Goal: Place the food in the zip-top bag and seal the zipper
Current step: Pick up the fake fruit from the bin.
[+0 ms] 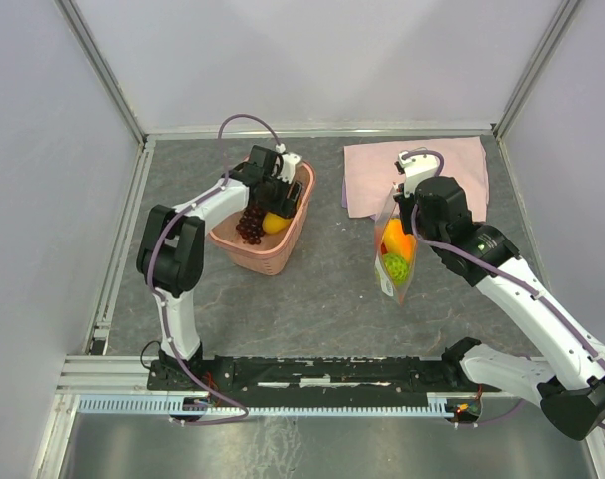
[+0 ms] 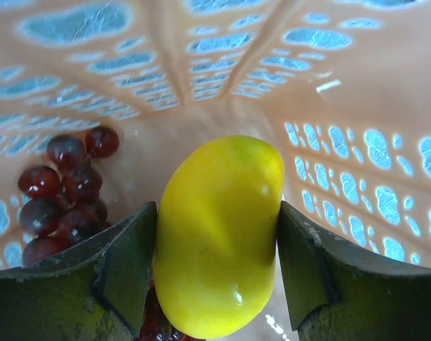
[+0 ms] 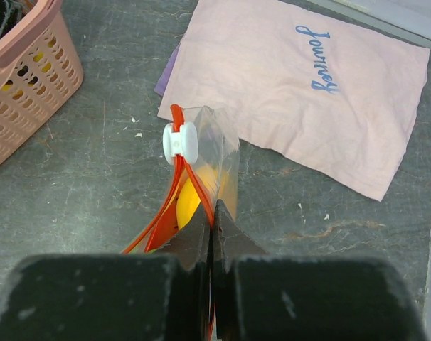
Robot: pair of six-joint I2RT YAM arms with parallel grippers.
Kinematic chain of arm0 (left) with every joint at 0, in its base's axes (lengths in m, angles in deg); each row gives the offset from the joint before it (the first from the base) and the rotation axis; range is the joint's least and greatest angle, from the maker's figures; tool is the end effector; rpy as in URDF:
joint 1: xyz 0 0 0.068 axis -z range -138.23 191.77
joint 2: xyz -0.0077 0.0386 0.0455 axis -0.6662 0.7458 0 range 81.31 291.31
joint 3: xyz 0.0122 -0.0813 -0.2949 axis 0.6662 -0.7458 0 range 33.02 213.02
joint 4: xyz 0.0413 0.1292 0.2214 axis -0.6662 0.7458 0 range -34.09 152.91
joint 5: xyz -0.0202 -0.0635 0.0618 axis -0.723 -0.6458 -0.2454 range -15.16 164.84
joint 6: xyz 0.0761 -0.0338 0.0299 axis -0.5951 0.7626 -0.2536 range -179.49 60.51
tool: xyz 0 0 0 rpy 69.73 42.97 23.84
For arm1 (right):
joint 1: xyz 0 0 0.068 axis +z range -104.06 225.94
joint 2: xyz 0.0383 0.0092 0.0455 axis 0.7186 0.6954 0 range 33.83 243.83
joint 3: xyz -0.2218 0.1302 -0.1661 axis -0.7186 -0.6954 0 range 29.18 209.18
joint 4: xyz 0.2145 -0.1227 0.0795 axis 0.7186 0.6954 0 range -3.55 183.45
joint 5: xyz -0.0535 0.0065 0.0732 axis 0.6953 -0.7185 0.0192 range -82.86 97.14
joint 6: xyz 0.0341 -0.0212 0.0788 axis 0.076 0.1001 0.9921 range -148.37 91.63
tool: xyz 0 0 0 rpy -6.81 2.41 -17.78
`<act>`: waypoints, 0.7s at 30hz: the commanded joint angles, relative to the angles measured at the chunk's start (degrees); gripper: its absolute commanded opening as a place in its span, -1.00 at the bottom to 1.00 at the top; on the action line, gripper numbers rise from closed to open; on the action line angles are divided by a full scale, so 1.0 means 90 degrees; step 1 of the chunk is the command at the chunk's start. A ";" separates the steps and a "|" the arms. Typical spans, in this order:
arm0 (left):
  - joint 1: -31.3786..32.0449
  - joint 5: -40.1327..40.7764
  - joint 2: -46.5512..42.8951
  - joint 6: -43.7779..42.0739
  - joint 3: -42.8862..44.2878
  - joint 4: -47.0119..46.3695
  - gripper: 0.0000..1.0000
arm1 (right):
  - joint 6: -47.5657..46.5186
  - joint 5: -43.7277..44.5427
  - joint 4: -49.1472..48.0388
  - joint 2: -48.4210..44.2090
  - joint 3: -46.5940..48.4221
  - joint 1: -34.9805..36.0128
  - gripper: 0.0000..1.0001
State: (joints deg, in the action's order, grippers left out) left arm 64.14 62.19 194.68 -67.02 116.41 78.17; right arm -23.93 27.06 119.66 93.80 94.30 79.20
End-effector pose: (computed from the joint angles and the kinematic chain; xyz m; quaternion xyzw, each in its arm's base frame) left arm 0.4291 -0.1951 0.1987 0.2770 0.8994 -0.1449 0.3055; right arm 0.2136 0.1080 0.3838 -0.1239 0.8401 0.0234 0.5276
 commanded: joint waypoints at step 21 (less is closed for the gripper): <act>0.0529 0.3094 0.0082 0.3544 0.0382 0.1974 0.03 | 0.0101 -0.0080 -0.0357 -0.0044 0.0181 -0.0017 -0.94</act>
State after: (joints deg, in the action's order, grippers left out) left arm 68.03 85.03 192.55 -39.42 117.02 92.68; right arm -23.73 26.45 119.51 93.80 94.30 79.20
